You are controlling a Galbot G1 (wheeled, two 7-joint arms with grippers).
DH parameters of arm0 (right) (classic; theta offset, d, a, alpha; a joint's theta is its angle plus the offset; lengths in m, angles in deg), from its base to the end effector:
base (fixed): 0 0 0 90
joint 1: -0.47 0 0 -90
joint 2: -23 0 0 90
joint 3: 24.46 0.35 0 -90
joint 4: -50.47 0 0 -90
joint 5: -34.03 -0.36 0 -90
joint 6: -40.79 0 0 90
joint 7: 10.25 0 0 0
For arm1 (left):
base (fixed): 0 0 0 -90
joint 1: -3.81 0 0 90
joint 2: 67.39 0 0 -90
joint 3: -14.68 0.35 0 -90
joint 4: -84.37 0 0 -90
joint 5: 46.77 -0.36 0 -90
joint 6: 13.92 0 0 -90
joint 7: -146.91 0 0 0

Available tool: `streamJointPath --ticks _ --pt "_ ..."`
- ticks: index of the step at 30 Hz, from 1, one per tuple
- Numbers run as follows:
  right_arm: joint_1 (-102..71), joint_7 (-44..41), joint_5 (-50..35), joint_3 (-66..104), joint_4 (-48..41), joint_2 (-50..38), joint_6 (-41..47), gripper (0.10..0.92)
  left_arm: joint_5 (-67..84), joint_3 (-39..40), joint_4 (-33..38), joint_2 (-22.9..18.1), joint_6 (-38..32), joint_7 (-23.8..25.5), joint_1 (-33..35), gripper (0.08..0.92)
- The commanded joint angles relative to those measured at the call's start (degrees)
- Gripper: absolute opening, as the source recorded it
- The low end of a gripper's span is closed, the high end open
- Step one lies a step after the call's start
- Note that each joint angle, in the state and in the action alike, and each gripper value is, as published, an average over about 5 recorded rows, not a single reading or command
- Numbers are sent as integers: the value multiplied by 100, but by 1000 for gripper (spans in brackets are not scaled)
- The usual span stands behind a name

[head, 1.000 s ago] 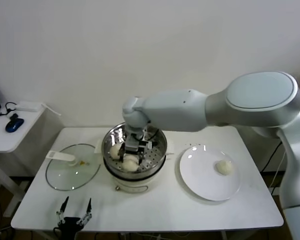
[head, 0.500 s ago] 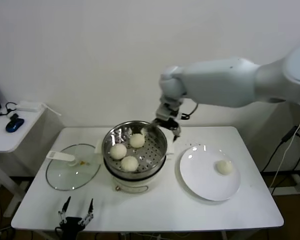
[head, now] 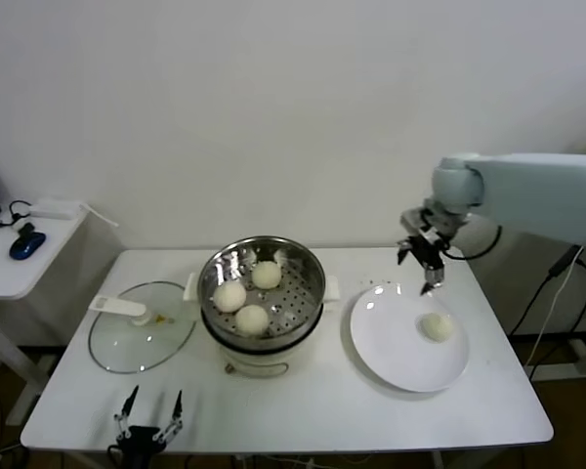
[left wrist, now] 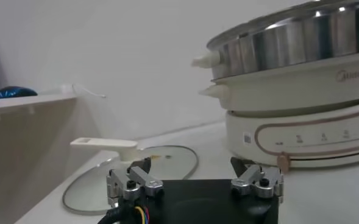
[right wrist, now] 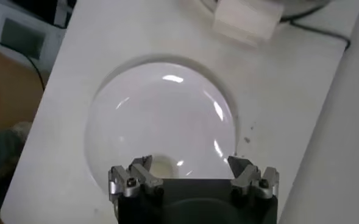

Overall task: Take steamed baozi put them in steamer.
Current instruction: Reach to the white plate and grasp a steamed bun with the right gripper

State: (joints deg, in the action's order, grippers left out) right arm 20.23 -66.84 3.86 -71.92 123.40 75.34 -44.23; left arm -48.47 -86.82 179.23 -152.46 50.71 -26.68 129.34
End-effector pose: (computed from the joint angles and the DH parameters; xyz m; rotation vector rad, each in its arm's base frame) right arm 0.5590 -0.0942 -0.0686 1.3713 -1.1531 1.5006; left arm 0.1046 0.0987 -0.4583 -0.0049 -3.0285 -0.3070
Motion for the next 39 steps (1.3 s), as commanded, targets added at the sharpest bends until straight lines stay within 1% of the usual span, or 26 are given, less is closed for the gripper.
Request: streamJointPath --ticks 1,6,13,21,30,33,39 --pt "-1547 290 870 770 -439 -940 855 823 -39 7 -52 4 -15 4 8 823" --pt "-2255 408 1155 1351 -713 -886 891 823 -71 1 -62 6 -13 13 28 823" --pt "-2679 439 1495 1729 -1001 -764 838 823 -79 -25 -109 14 -23 9 42 823" --pt "-2840 484 1656 1923 -1371 -583 762 823 -115 -27 -167 16 -71 5 63 823" --pt "-2865 450 1612 1963 -1434 -509 777 821 -120 -37 -177 23 -77 1 58 823" --pt "-2854 440 1573 1956 -1454 -492 778 786 -121 -39 -183 23 -83 0 52 823" --pt "-2820 374 1528 1945 -1442 -480 772 651 -124 -48 -176 25 -83 -2 60 823"
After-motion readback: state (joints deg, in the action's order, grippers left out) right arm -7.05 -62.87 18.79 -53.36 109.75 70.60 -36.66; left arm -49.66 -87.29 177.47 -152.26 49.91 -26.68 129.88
